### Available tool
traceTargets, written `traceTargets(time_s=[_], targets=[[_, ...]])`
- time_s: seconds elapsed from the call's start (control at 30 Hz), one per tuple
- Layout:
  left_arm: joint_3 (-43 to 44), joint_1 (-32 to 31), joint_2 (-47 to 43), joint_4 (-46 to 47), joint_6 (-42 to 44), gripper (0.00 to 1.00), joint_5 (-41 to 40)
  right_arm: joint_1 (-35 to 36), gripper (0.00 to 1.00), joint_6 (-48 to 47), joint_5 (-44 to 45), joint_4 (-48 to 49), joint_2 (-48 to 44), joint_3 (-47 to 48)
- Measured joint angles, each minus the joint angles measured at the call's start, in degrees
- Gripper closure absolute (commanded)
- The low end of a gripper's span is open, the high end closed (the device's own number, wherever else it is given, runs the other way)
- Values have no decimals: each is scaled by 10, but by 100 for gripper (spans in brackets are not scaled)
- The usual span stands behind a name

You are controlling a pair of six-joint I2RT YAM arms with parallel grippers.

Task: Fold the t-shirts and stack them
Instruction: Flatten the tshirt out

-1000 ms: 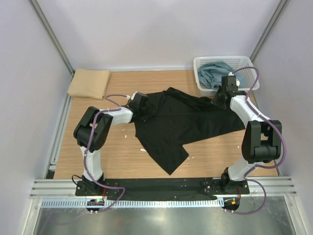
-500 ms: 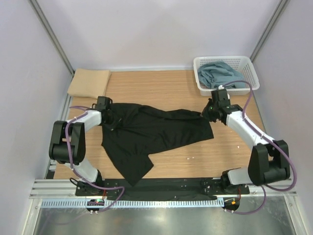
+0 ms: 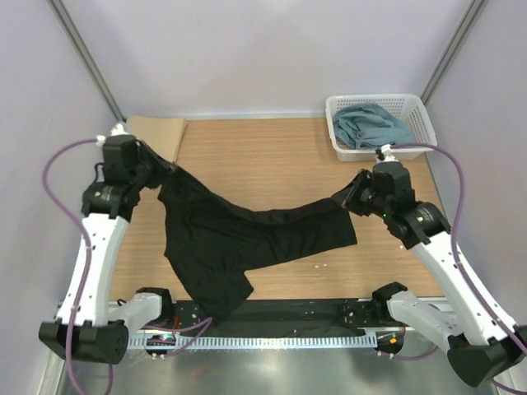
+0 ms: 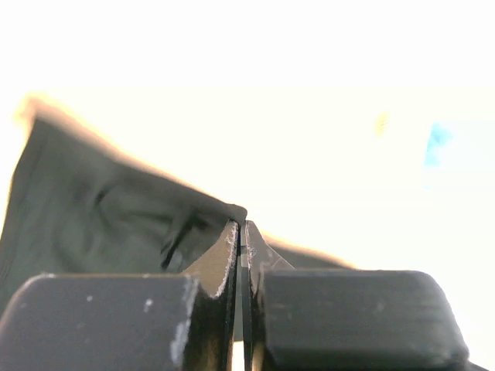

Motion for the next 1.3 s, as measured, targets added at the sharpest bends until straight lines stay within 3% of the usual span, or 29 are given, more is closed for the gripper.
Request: traceTargets(time_s=[0.5,0.63,0.73,0.97,1.13,1.3], targets=[[439,-51,-132,-49,137,100,19,3,99,-61,-112,-52,-220,233],[594,-66,-131,-38,165,100,19,3,99,-58,-132,-56,-218,326],[661,-79,-127,-11,174,100,20,3,99,-57,-134,-47,-201,379],[591,-101,-76,74,189,100,29,3,99,-53,-92,-29,-123,377],[489,-94,85,133,227,100,59,3,99,-71,-9,-27,-9,318],[365,-67,296,179,252,100,103,-14,99,-88,52,23,93,182]])
